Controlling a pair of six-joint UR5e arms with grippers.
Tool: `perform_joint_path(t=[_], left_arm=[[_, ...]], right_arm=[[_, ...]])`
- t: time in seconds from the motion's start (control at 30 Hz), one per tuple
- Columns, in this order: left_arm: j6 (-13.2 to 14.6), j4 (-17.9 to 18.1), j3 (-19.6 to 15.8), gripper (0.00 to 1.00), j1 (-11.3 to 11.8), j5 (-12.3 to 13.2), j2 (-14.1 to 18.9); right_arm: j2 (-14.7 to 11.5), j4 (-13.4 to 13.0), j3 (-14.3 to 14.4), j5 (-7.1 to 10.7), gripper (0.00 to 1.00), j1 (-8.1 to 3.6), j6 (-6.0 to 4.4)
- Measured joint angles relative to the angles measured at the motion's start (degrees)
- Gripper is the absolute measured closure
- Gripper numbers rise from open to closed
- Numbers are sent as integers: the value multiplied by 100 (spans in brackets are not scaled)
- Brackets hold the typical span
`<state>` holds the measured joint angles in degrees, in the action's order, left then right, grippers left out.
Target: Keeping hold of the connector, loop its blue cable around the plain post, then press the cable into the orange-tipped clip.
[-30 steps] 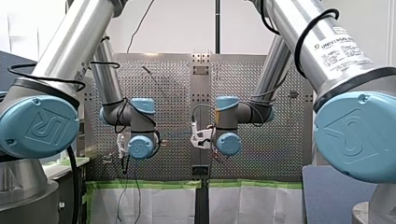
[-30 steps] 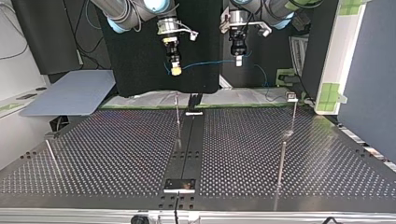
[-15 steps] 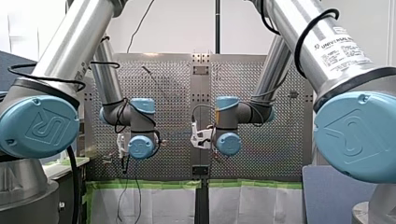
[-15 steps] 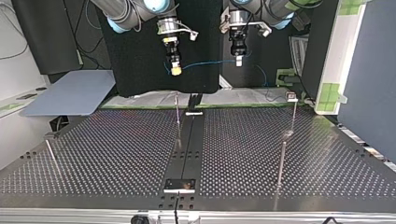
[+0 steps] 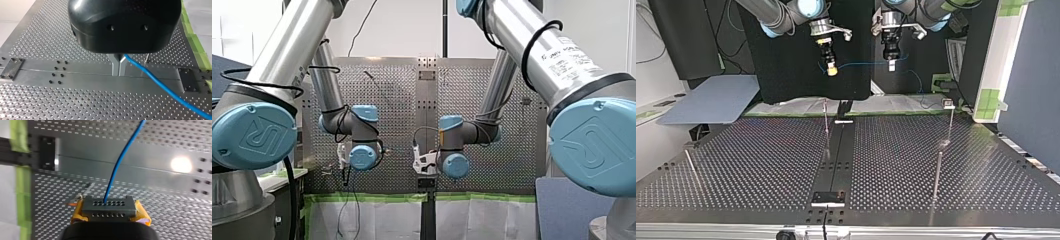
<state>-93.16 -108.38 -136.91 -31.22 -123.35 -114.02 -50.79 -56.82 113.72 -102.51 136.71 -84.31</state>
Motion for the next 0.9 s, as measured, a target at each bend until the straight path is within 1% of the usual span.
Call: perform_joint_path(t=[0.13, 0.27, 0.33, 0.4, 0.5, 0.6, 0.7, 0.9], left_arm=[[0, 0, 0, 100, 0, 0, 0], [2, -1, -1, 100, 1, 1, -1], [10, -11, -23, 100, 25, 23, -24], [19, -24, -88, 100, 94, 94, -90], [24, -32, -161, 100, 241, 237, -167], [26, -34, -186, 100, 356, 316, -193], [26, -35, -191, 100, 398, 342, -200], [26, -35, -193, 100, 411, 351, -201]], right_arm=[[209, 3, -1, 2, 100, 1, 0], [323, 3, -2, 2, 100, 1, 0], [342, 3, -2, 3, 100, 1, 0], [349, 3, -2, 2, 100, 1, 0], [351, 3, -2, 3, 100, 1, 0], [352, 3, -2, 2, 100, 1, 0], [353, 4, -2, 2, 100, 1, 0], [353, 4, -2, 2, 100, 1, 0]])
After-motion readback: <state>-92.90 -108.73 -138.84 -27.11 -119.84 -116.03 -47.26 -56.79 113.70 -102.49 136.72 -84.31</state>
